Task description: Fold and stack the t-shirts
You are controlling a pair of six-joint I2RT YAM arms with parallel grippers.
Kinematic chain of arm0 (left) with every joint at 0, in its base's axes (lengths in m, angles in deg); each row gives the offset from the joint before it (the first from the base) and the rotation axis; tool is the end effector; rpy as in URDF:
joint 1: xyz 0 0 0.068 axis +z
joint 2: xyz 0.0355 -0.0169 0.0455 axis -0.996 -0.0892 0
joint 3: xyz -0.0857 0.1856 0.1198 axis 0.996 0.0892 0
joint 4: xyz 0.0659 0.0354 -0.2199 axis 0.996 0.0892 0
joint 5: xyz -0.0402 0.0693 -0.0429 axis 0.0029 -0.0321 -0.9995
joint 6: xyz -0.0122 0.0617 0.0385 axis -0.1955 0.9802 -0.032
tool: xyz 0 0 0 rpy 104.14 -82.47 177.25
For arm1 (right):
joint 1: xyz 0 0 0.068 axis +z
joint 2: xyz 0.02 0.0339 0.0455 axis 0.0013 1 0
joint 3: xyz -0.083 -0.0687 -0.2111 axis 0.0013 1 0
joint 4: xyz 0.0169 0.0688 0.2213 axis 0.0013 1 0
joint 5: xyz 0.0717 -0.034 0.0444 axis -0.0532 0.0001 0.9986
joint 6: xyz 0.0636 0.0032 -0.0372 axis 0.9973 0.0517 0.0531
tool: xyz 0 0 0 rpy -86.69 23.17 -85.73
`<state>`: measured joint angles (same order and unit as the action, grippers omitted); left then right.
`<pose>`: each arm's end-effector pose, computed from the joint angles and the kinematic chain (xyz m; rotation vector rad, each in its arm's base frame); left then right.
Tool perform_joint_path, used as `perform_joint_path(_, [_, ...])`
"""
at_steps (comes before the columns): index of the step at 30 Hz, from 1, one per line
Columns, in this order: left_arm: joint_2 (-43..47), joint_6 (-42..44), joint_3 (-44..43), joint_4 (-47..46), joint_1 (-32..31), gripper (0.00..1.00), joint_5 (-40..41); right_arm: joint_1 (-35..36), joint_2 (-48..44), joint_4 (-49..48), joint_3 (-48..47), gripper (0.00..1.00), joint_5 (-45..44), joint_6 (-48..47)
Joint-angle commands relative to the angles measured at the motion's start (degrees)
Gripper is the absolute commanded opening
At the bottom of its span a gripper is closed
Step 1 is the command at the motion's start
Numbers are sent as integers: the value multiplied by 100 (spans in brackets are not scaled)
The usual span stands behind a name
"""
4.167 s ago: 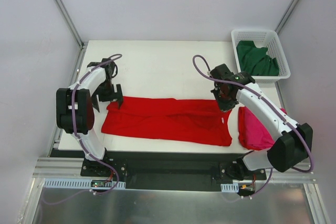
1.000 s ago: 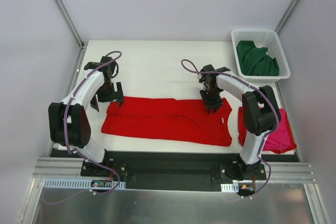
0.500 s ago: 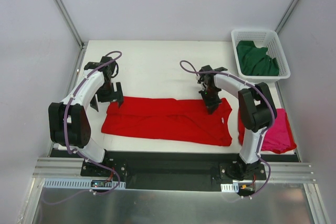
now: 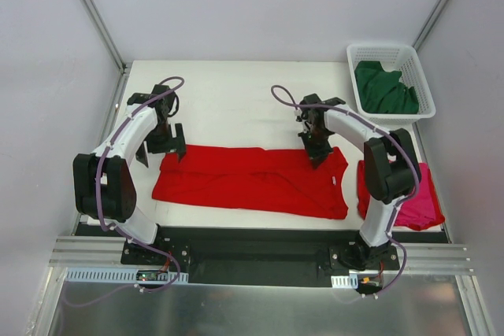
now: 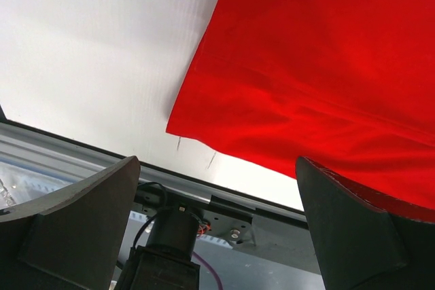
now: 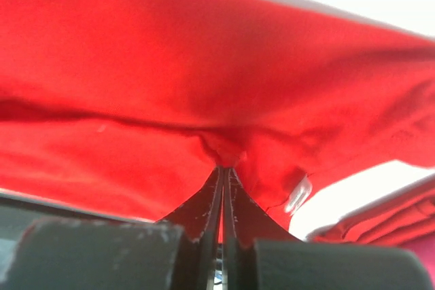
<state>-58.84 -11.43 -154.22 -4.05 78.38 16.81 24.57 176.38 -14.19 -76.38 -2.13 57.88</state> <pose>0.2705 -0.0194 0.1997 -0.3408 2.8826 0.2010 0.2921 0.1342 0.1399 -0.8650 2.8916 0.0498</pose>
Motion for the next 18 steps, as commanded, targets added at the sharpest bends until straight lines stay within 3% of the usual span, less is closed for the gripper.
perform_joint_path(1, [-40, -57, -75, 161, -53, 99, 7, 196, -699, 404, -273, 1, 217, 154])
perform_joint_path(18, [-111, -66, -145, 134, -70, 99, -2, 1540, -1675, 563, 790, 1, 454, 734])
